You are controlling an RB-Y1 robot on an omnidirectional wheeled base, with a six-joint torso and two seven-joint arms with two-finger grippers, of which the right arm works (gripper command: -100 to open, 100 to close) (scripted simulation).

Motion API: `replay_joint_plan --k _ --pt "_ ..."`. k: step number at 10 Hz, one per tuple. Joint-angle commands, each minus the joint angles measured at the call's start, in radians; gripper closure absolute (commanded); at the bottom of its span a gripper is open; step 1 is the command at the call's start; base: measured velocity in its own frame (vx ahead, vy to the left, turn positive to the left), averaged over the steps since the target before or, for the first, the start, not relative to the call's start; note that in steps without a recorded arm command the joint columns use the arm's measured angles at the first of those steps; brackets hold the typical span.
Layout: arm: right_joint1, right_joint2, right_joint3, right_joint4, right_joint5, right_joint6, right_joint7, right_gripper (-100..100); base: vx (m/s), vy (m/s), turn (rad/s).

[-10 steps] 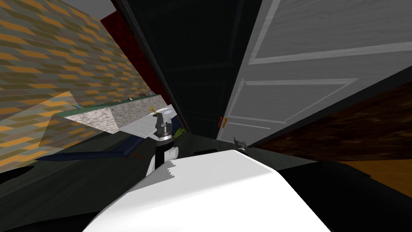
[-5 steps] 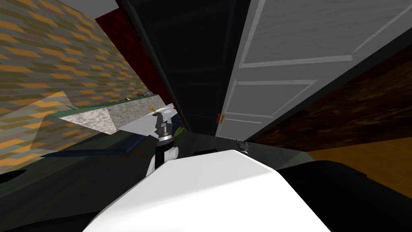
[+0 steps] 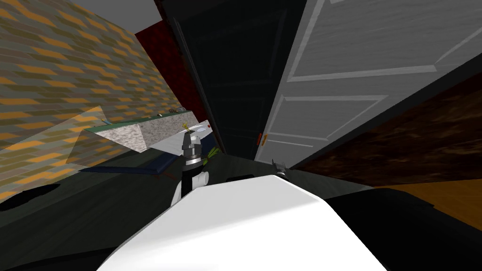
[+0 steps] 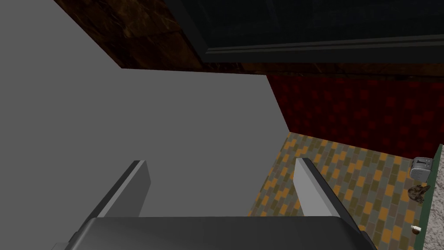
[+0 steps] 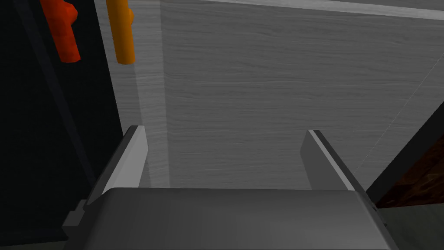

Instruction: Pull the door open

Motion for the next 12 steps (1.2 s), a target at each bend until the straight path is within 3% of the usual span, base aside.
replay_joint_plan --k 1,2,3,5,6,7,8,12 --pt "-0.012 -0.002 0.003 -0.029 0.0 0.013 0.002 -100 0.177 0.011 0.088" --pt "-0.012 -0.002 0.003 -0.029 0.0 0.013 0.002 -100 0.108 0.022 0.024" --pt "-0.037 0.001 0.012 -0.045 0.005 0.011 0.0 -100 0.148 0.023 0.115" --pt "-0.045 0.002 0.014 -0.05 0.007 0.011 -0.001 -100 0.166 0.015 0.078" --pt "-0.064 0.003 0.018 -0.061 0.009 0.011 -0.002 -100 0.169 -0.012 0.076" --pt "-0.041 -0.001 0.013 -0.081 0.005 0.022 0.003 -100 0.092 -0.008 0.029" --pt "-0.022 -0.007 0.002 -0.073 -0.001 0.025 0.006 -100 -0.088 -0.011 -0.108" --pt "0.018 -0.023 -0.025 -0.045 -0.014 0.027 0.009 -100 -0.165 0.004 -0.105"
